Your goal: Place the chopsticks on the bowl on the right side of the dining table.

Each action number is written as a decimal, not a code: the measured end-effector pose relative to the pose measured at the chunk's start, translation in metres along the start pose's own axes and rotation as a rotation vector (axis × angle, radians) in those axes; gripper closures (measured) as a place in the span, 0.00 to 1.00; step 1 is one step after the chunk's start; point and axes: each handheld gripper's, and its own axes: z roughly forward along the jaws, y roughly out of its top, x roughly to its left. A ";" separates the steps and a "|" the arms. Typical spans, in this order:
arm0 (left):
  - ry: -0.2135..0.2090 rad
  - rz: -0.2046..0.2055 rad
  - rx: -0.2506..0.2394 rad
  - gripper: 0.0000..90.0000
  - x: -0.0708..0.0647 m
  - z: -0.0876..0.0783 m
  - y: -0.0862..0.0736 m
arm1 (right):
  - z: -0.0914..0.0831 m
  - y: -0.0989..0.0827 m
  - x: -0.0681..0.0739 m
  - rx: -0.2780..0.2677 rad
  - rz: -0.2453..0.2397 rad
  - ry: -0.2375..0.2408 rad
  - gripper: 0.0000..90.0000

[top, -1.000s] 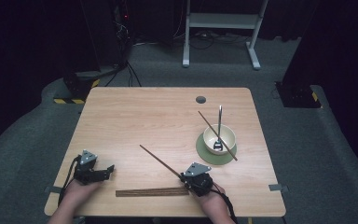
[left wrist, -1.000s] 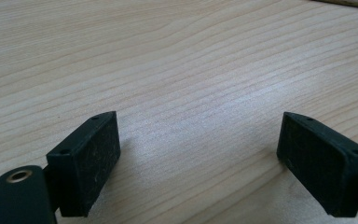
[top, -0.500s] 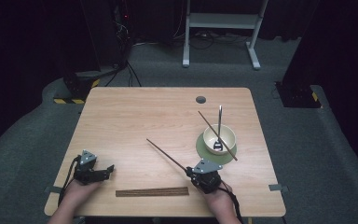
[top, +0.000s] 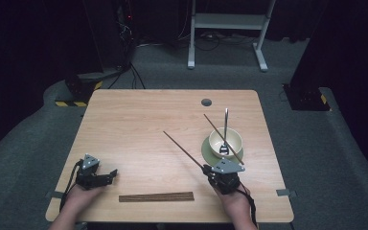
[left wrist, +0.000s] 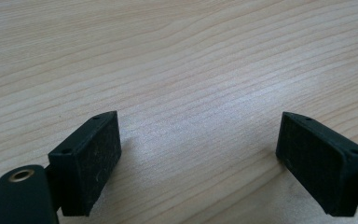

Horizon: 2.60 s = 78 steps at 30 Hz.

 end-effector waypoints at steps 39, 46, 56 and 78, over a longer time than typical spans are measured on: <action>0.000 0.000 0.000 0.15 0.000 0.000 0.000 | -0.040 -0.014 -0.057 -0.069 0.135 -0.176 0.93; 0.000 0.000 0.000 0.15 0.000 0.000 0.000 | -0.041 -0.016 -0.061 -0.063 0.143 -0.189 0.93; 0.000 0.000 0.000 0.15 0.000 0.000 0.000 | -0.042 -0.020 -0.066 -0.050 0.153 -0.205 0.93; 0.000 0.000 0.000 0.15 0.000 0.000 0.000 | -0.041 -0.022 -0.068 -0.028 0.149 -0.209 0.93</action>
